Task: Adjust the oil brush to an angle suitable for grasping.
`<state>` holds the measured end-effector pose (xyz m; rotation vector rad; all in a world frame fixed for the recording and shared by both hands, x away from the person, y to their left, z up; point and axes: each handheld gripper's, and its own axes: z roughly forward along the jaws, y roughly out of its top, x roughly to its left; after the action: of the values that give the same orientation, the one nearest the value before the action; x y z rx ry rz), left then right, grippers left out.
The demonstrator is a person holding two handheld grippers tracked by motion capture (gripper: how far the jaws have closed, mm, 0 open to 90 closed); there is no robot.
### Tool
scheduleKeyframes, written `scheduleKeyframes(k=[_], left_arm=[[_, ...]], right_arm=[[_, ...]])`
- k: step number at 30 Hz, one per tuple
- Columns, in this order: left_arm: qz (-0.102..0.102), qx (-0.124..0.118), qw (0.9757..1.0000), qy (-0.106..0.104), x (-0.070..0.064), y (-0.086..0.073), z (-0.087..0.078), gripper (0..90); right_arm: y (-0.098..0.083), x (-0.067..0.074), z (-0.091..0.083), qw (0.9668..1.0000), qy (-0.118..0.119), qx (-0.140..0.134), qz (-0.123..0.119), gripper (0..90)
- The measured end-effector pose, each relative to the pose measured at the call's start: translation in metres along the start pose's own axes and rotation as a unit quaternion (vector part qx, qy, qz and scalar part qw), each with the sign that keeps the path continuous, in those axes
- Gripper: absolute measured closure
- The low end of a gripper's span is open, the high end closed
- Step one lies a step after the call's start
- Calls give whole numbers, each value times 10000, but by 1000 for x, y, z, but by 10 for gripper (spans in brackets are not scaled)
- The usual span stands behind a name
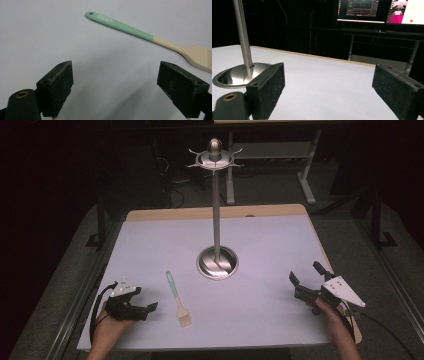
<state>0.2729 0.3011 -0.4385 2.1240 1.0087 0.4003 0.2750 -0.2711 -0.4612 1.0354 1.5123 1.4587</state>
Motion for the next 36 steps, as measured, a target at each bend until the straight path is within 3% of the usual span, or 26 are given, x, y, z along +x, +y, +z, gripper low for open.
scheduleKeyframes(k=[3,10,13,17,20,25,27,36], left_arm=[[-175,46,9998,-9,1,-1,0,136],[-193,44,9998,76,1,-1,-2,177],[-272,25,9996,98,0,1,-2,215],[-224,2,9997,139,0,4,-5,270],[-393,-59,9992,72,0,8,-8,331],[-271,-4,9995,190,3,16,-9,404],[-319,13,9993,216,3,18,-8,445],[-289,6,9996,50,9,32,-4,603]], right_arm=[[0,0,0,10000,9,-21,16,104],[0,-1,0,10000,25,-5,29,104],[0,-2,0,9999,63,23,89,104],[0,-2,1,9999,97,27,88,104],[0,-2,0,9999,80,16,83,104],[0,-2,1,10000,70,33,35,104],[0,-1,1,10000,63,30,48,104],[0,-2,1,10000,57,34,44,104]])
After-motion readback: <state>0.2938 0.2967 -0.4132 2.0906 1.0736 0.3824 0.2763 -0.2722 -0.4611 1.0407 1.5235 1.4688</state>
